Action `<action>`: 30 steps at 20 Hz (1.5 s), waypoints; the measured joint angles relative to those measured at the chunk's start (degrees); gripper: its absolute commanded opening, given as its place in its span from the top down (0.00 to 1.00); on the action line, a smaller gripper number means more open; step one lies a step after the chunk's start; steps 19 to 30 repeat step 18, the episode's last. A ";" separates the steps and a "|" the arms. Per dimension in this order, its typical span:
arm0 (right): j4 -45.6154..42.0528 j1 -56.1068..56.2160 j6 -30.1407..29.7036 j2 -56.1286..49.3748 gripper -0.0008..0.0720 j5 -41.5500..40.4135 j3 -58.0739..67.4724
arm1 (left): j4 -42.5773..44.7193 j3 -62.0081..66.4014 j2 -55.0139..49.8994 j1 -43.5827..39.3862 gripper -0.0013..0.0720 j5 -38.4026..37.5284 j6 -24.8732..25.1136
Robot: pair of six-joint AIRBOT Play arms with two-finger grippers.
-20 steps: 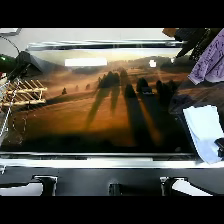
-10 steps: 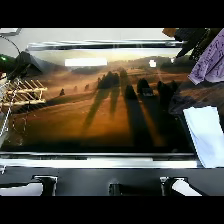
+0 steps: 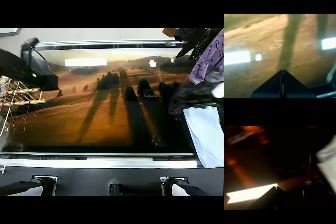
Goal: Fold the clothes and pants, and hang the long-sleeved shirts on hangers.
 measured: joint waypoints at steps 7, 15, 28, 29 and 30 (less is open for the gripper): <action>0.24 12.37 -2.64 0.02 0.95 2.14 0.39 | 4.09 -8.13 4.66 -3.80 0.96 0.20 0.17; -0.35 13.70 -3.08 0.02 0.95 5.79 0.39 | 5.01 -9.05 5.09 -4.24 0.96 2.25 0.15; -0.35 13.73 -3.08 0.02 0.95 6.03 0.39 | 5.03 -9.07 5.11 -4.24 0.95 2.47 0.15; -0.35 13.73 -3.08 0.02 0.95 6.03 0.39 | 5.03 -9.07 5.11 -4.24 0.95 2.47 0.15; -0.35 13.73 -3.08 0.02 0.95 6.03 0.39 | 5.03 -9.07 5.11 -4.24 0.95 2.47 0.15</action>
